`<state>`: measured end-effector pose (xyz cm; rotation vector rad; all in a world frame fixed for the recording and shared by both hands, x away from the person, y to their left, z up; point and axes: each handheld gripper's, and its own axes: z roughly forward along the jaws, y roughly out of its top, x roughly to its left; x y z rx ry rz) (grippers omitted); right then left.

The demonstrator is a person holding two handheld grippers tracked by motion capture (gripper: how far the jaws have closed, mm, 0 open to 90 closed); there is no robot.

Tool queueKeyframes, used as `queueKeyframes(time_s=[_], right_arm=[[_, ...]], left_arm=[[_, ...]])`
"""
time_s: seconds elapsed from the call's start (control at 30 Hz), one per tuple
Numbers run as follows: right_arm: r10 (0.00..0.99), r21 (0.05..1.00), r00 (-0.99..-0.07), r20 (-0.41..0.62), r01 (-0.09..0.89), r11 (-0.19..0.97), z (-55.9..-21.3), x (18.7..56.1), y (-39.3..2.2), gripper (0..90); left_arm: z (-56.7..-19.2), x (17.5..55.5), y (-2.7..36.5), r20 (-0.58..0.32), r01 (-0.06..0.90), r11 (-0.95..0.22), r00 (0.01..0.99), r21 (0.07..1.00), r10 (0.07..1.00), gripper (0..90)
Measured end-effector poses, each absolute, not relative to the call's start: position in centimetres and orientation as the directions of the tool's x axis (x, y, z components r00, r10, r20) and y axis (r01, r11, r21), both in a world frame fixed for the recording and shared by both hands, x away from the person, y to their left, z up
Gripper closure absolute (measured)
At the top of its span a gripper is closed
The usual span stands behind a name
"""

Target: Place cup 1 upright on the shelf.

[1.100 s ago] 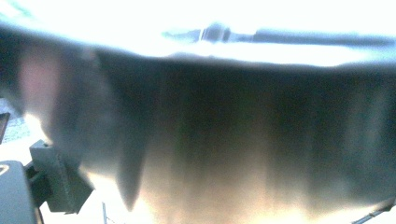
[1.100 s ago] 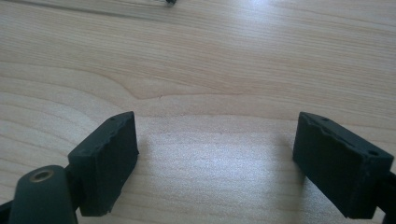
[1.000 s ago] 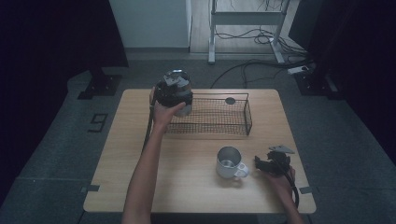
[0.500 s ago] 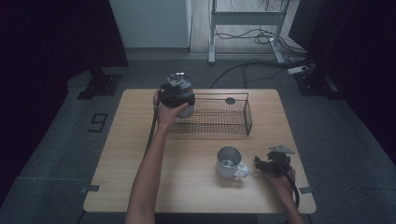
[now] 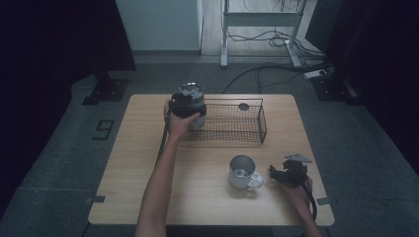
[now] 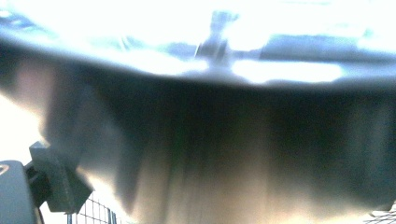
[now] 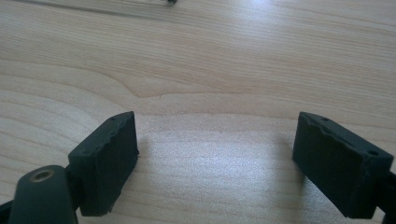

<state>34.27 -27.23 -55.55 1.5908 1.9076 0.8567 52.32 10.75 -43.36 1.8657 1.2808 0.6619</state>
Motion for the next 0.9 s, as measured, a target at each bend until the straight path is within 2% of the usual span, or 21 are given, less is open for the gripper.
queueKeyframes(time_s=[0.9], right_arm=[[0.983, 0.741, -0.185, 0.012, 0.662, 0.115, -55.6, 34.3, -27.2, 13.6]], left_arm=[[-45.9, 53.6, 9.9, -0.017, 0.584, -0.193, 0.334, 0.788, 0.942, 4.1]])
